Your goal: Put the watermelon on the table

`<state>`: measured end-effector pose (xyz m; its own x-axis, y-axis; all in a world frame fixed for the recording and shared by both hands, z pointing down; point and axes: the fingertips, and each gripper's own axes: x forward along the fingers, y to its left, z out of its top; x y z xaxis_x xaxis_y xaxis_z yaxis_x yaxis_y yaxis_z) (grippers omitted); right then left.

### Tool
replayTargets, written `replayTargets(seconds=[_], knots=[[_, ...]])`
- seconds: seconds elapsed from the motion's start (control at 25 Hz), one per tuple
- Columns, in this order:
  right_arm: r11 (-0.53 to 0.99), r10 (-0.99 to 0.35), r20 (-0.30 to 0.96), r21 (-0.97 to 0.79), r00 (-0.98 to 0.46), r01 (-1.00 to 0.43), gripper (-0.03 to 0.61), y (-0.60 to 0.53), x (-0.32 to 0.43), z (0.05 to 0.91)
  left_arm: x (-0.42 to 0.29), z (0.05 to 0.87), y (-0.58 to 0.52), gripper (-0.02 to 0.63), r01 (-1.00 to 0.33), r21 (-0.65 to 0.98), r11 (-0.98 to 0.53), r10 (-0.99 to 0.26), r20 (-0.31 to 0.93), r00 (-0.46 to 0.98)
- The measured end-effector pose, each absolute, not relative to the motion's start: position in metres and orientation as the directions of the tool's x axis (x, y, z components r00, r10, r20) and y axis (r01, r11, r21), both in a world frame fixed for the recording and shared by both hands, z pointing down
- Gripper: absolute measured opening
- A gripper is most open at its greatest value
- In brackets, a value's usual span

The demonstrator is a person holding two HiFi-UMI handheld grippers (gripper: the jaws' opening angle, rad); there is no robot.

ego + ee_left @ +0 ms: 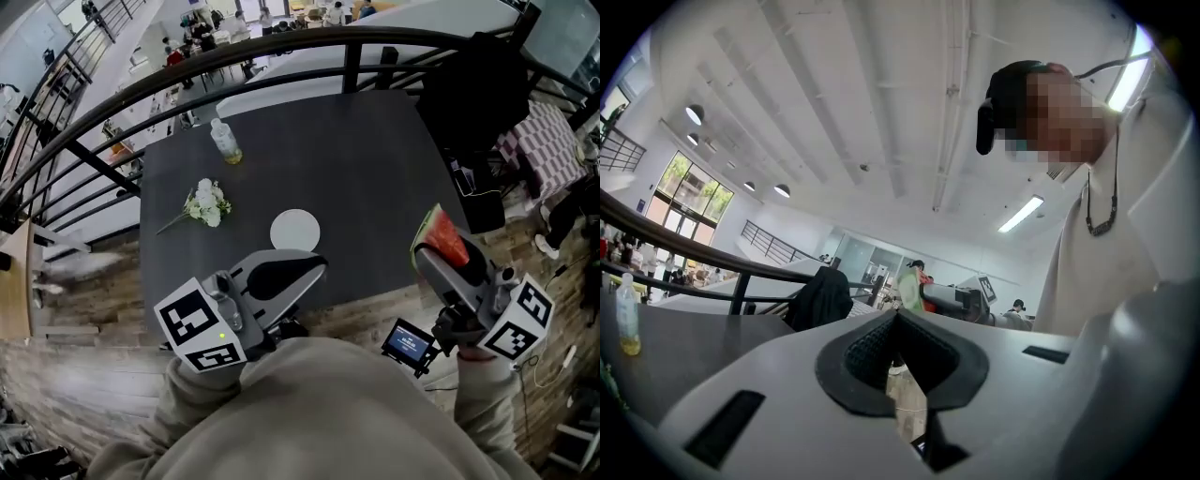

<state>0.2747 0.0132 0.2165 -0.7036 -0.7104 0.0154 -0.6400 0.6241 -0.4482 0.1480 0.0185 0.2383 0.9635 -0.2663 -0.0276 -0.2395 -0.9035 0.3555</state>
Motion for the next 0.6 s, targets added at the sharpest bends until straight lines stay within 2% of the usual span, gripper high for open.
replayTargets(seconds=[0.36,0.6], knots=[[0.602,-0.706,0.081,-0.456,-0.704,-0.656,0.186,-0.065,0.223,0.224,0.100,0.258,-0.062,0.005,-0.234,0.392,-0.889,-0.259,-0.010,0.966],[0.597,-0.693,0.130,-0.447,-0.709,-0.666,0.186,-0.092,0.188,0.225,0.063,0.272,-0.081,0.005,-0.303,0.272,-0.913,-0.285,0.102,0.953]])
